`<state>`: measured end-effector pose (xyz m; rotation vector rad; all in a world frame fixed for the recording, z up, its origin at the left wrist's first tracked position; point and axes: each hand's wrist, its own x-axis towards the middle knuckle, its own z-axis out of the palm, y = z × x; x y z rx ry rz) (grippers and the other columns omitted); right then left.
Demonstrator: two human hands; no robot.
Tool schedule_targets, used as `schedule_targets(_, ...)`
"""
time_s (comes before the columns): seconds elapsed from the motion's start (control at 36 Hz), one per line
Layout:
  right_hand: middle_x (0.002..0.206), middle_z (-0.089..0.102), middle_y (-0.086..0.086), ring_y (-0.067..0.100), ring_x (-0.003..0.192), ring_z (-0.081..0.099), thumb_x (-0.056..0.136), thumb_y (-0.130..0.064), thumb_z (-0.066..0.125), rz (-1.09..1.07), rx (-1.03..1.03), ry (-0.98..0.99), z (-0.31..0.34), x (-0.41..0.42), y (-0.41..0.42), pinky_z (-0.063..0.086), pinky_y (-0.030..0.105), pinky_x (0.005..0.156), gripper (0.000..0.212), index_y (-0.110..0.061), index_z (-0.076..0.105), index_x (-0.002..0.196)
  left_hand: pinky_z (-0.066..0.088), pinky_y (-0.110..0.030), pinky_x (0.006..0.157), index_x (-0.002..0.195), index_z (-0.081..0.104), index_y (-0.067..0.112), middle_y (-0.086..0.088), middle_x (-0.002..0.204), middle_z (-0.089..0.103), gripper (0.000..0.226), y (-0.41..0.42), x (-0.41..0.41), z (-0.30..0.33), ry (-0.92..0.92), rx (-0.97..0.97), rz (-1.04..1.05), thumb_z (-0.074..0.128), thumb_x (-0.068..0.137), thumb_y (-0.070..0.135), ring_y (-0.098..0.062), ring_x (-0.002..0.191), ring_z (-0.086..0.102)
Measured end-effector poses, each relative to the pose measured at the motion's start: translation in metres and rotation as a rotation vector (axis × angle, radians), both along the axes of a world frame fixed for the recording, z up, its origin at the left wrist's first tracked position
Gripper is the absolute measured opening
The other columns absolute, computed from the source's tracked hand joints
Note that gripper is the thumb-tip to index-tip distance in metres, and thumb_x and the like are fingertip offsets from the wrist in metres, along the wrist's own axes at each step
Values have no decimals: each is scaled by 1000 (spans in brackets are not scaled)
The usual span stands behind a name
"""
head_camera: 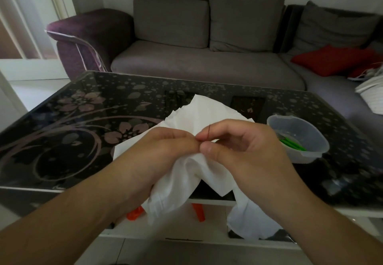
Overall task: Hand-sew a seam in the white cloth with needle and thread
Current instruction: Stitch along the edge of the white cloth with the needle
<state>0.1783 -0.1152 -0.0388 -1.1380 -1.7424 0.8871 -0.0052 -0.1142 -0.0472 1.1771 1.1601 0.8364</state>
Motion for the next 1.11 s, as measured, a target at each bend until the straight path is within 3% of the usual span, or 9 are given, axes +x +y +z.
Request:
schedule_targets(0.25, 86, 79, -9, 1, 90, 71, 90, -5, 70, -31, -91, 225, -1, 4, 4, 49, 7, 75, 17, -17, 82, 86, 51, -55, 108, 94, 83, 17, -7, 100, 80, 17, -2, 3, 5, 135, 70, -31, 70, 93, 28, -28, 105, 74)
schedule_targets(0.33, 91, 80, -6, 4, 93, 72, 91, -6, 68, -36, -98, 288, -3, 6, 5, 52, 13, 80, 18, -18, 81, 86, 51, -57, 108, 90, 82, 18, -6, 97, 79, 17, -2, 5, 6, 155, 91, -37, 75, 90, 34, -29, 104, 73)
schedule_targets(0.47, 98, 79, 4, 22, 107, 72, 91, -13, 64, -29, -129, 420, -1, 9, 9, 51, 41, 102, 15, -13, 78, 86, 55, -52, 104, 87, 83, 21, 1, 96, 80, 15, -2, 2, 6, 214, 105, -28, 71, 92, 29, -22, 100, 75)
schedule_targets(0.58, 92, 74, 14, 31, 102, 75, 97, -4, 54, 53, -226, 603, 6, 16, 11, 59, 39, 95, 20, 0, 71, 88, 57, -51, 101, 89, 83, 26, 7, 96, 79, 17, -3, -2, 4, 257, 138, -48, 68, 96, 31, -20, 100, 74)
schedule_targets(0.67, 81, 66, 17, 32, 86, 74, 103, -6, 47, 102, -291, 629, 11, 18, 12, 61, 38, 82, 24, 1, 64, 88, 57, -52, 100, 91, 82, 30, 9, 96, 79, 14, -1, -6, 2, 272, 177, -23, 69, 95, 31, -19, 101, 73)
schedule_targets(0.81, 66, 51, 11, 28, 62, 58, 108, -10, 42, 55, -249, 369, 12, 22, 13, 53, 33, 64, 32, -4, 65, 86, 57, -50, 73, 100, 73, 44, -6, 73, 69, 17, 1, -6, -1, 364, 326, -53, 67, 99, 28, -33, 75, 66)
schedule_targets(0.92, 60, 51, 2, 18, 59, 52, 108, -17, 45, 5, -157, 34, 12, 20, 13, 50, 28, 62, 33, -18, 69, 85, 46, -16, 60, 98, 73, 47, 10, 67, 66, 17, 3, -6, -5, 430, 410, -59, 66, 99, 31, -4, 61, 60)
schedule_targets(1.0, 63, 56, -3, 10, 58, 53, 102, -25, 55, 3, -85, -191, 14, 18, 11, 51, 23, 59, 22, -30, 69, 87, 41, -14, 53, 96, 76, 44, 10, 59, 60, 15, 2, -4, -6, 437, 444, -85, 68, 97, 31, -3, 52, 51)
schedule_targets(1.11, 61, 52, -14, 1, 58, 51, 93, -28, 73, 28, -16, -394, 10, 19, 8, 45, 13, 54, 13, -38, 65, 93, 44, -14, 55, 93, 77, 43, 15, 62, 63, 11, 4, -3, -9, 465, 473, -89, 70, 94, 35, -3, 57, 58)
